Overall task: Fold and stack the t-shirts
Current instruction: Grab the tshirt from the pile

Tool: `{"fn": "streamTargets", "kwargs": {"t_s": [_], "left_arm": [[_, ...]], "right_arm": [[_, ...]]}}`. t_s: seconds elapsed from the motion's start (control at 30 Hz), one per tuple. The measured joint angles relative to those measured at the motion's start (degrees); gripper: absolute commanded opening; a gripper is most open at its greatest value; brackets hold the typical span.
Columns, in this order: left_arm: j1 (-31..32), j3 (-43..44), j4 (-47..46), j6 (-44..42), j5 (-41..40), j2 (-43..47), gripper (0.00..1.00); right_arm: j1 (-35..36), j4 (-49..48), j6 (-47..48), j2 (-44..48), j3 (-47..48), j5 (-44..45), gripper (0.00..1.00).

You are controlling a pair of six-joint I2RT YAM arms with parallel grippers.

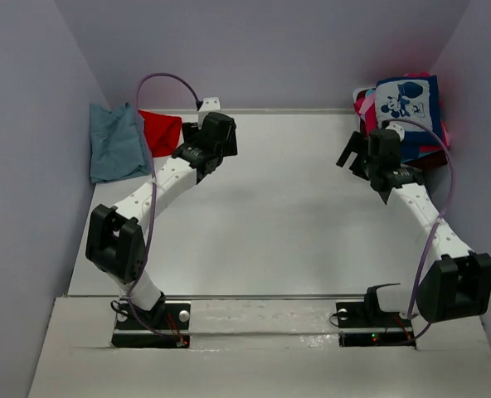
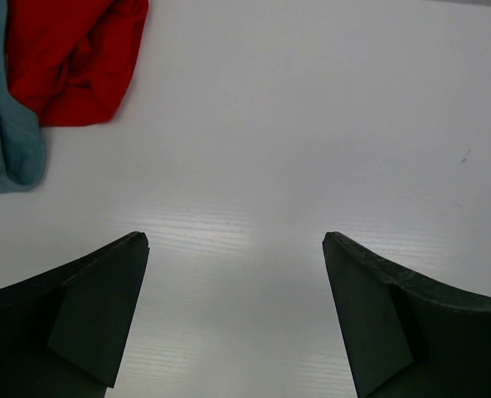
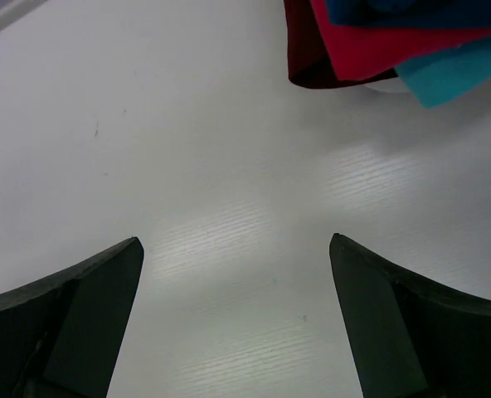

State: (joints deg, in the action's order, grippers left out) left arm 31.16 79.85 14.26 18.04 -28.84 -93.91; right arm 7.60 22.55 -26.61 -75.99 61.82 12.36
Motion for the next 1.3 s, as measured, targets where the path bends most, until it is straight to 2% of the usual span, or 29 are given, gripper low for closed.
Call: {"fn": "streamTargets", "kwargs": {"t_s": [0.2, 0.33, 0.43, 0.47, 0.73, 0.97, 1.03, 1.07, 1.1, 1.23, 1.3], "left_arm": [[0.0, 3.8, -1.1, -2.0, 1.5, 0.0, 0.99], [0.0, 7.5, -1.2, -3.0, 3.8, -0.6, 0.99], [0.0, 11.9, -1.7, -3.7, 4.6, -2.4, 0.99], [0.0, 13.6, -2.1, -4.2, 4.6, -3.4, 0.99], [-0.1, 14.0, -2.6, -6.8, 4.9, -5.0, 0.99], [-2.3, 14.0, -4.4, -6.8, 8.3, -5.0, 0.99], [-3.1, 14.0, -4.5, -6.6, 9.1, -5.0, 0.99], [-3.5, 14.0, -4.5, -6.6, 9.3, -5.0, 0.99], [-3.8, 14.0, -4.6, -6.6, 9.4, -5.1, 0.99], [-4.1, 14.0, -4.6, -6.4, 10.1, -5.4, 0.99], [-4.0, 14.0, -4.6, -6.4, 10.4, -5.5, 0.99]], "right_arm": [[0.0, 0.1, -0.3, 2.4, 4.5, 7.4, 0.99], [0.0, 1.4, 0.9, -4.2, 14.7, 14.4, 0.98], [-0.5, 2.9, 1.6, -12.3, 25.4, 18.4, 0.96], [-0.7, 3.4, 1.6, -14.6, 28.5, 18.9, 0.92], [-8.4, 9.4, 0.0, -26.3, 41.6, 19.8, 0.88], [-15.6, 13.1, -2.1, -29.8, 43.5, 16.7, 0.86], [-16.2, 13.1, -2.1, -29.8, 43.5, 15.8, 0.77], [-16.3, 13.1, -2.1, -29.8, 43.6, 15.4, 0.66], [-16.3, 13.1, -2.1, -29.9, 43.7, 14.4, 0.59], [-16.2, 12.9, -2.0, -30.4, 44.2, 10.8, 0.45], [-16.2, 12.9, -2.2, -30.6, 44.2, 8.7, 0.27]]}}
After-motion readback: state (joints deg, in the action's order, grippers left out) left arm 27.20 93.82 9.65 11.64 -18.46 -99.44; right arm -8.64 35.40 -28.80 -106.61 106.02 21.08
